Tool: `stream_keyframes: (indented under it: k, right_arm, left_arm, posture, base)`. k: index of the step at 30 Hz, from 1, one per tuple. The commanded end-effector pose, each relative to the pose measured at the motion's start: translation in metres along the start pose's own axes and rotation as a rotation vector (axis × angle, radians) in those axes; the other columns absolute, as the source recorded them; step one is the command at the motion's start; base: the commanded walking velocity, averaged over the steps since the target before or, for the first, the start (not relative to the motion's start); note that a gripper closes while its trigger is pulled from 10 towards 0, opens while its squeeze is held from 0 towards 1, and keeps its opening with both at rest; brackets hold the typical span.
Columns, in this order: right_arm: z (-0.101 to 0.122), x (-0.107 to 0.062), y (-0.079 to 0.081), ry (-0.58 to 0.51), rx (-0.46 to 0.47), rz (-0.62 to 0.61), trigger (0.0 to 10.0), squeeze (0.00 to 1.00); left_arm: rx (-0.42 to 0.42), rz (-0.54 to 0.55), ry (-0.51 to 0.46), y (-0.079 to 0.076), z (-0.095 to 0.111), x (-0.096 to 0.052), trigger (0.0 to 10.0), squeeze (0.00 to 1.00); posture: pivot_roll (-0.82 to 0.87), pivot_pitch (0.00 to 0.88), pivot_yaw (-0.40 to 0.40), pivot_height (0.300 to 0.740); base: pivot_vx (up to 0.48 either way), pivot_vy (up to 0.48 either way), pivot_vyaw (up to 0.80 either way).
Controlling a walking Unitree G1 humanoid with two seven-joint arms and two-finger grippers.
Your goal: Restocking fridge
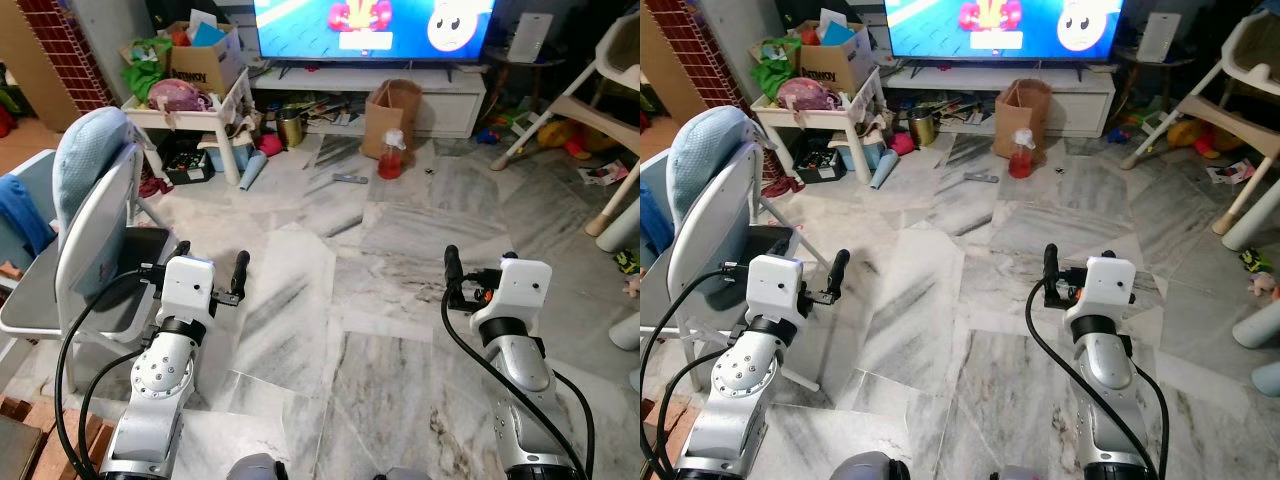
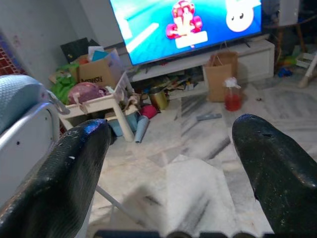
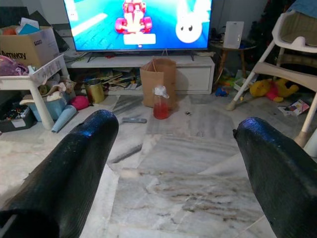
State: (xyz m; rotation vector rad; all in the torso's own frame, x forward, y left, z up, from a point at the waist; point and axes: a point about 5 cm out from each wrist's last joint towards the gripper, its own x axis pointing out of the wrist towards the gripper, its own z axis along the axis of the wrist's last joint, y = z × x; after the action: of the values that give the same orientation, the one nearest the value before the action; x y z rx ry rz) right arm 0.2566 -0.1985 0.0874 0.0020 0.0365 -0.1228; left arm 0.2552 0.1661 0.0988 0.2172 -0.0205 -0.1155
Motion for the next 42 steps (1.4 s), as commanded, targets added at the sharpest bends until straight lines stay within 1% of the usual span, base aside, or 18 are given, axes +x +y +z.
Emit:
stream_keyframes:
  k: [1,3,6,7,8,10,12,15,17,24,29,32,34,37,38,40,42]
  right_arm:
    - [0.007,0.002,0.007,-0.023,0.005,0.014,10.0,0.00]
    - [0.009,0.008,0.017,-0.029,0.019,0.038,10.0,0.00]
    - [0.012,0.011,0.026,-0.037,0.020,0.077,10.0,0.00]
    - [0.013,0.013,0.029,-0.039,0.012,0.099,10.0,0.00]
    - [0.013,0.013,0.029,-0.038,0.008,0.105,10.0,0.00]
    - [0.010,0.011,0.027,-0.022,0.002,0.109,10.0,0.00]
    - [0.007,0.010,0.025,-0.005,0.000,0.107,10.0,0.00]
    - [0.006,0.009,0.025,0.000,0.001,0.105,10.0,0.00]
    - [0.006,0.009,0.025,-0.001,0.005,0.101,10.0,0.00]
    - [0.008,0.010,0.026,-0.003,0.003,0.100,10.0,0.00]
    - [0.010,0.013,0.020,-0.007,-0.017,0.098,10.0,0.00]
    - [0.012,0.018,0.018,-0.011,-0.023,0.096,10.0,0.00]
    - [0.014,0.023,0.022,-0.018,-0.020,0.108,10.0,0.00]
    - [0.016,0.026,0.025,-0.025,-0.019,0.116,10.0,0.00]
    - [0.020,0.029,0.029,-0.037,-0.015,0.124,10.0,0.00]
    - [0.022,0.032,0.031,-0.045,-0.011,0.132,10.0,0.00]
    - [0.022,0.032,0.032,-0.045,-0.011,0.135,10.0,0.00]
  left_arm:
    - [-0.001,0.029,-0.005,0.008,0.001,0.002,10.0,0.00]
    - [-0.014,0.033,-0.007,0.006,0.003,0.004,10.0,0.00]
    - [0.011,0.025,-0.028,0.000,0.008,0.006,10.0,0.00]
    - [-0.025,0.028,-0.018,-0.002,0.012,0.008,10.0,0.00]
    - [-0.035,0.028,-0.013,-0.003,0.012,0.009,10.0,0.00]
    - [-0.027,0.029,-0.022,-0.003,0.015,0.007,10.0,0.00]
    - [-0.016,0.024,-0.030,-0.002,0.016,0.006,10.0,0.00]
    - [-0.019,0.054,-0.002,0.001,0.013,0.002,10.0,0.00]
    - [-0.020,0.052,0.004,0.001,0.012,0.001,10.0,0.00]
    - [-0.006,0.037,0.002,0.000,0.015,0.003,10.0,0.00]
    - [-0.006,0.066,0.009,0.005,0.016,0.003,10.0,0.00]
    - [-0.004,0.071,0.010,0.006,0.015,-0.001,10.0,0.00]
    - [-0.006,0.074,0.010,0.005,0.015,-0.001,10.0,0.00]
    - [-0.006,0.077,0.009,0.005,0.015,-0.001,10.0,0.00]
    - [-0.015,0.087,0.015,0.005,0.015,0.001,10.0,0.00]
    - [-0.021,0.091,0.016,0.005,0.016,0.003,10.0,0.00]
    - [-0.009,0.090,0.014,0.006,0.015,0.004,10.0,0.00]
  posture:
    - [0.04,0.017,0.089,0.740]
    - [0.04,0.015,0.089,0.740]
    - [0.04,0.014,0.092,0.740]
    - [0.03,0.029,0.085,0.740]
    - [0.03,0.029,0.085,0.740]
    - [0.05,0.037,0.062,0.740]
    - [0.05,0.043,0.059,0.740]
    - [0.06,0.046,0.065,0.740]
    - [0.06,0.046,0.066,0.740]
    - [0.07,0.043,0.061,0.740]
    - [0.07,0.036,0.049,0.740]
    - [0.08,0.030,0.037,0.740]
    - [0.08,0.023,0.033,0.740]
    - [0.09,0.024,0.030,0.740]
    - [0.09,0.023,0.026,0.740]
    - [0.10,0.019,0.021,0.740]
    - [0.09,0.020,0.021,0.740]
  base:
    - [0.000,0.000,0.00]
    - [0.000,0.000,-0.80]
    - [0.000,0.000,0.00]
    - [0.000,0.000,0.00]
    - [0.000,0.000,0.00]
    - [-0.328,0.000,0.00]
    - [-0.334,0.000,0.00]
    - [-0.330,0.000,0.00]
    - [-0.330,0.000,0.00]
    - [-0.328,0.000,0.00]
    - [-0.324,0.000,0.00]
    - [-0.324,0.000,0.00]
    - [-0.281,0.000,0.00]
    - [-0.277,0.000,0.00]
    - [-0.349,0.000,0.00]
    - [-0.394,0.000,0.00]
    - [-0.435,0.000,0.00]
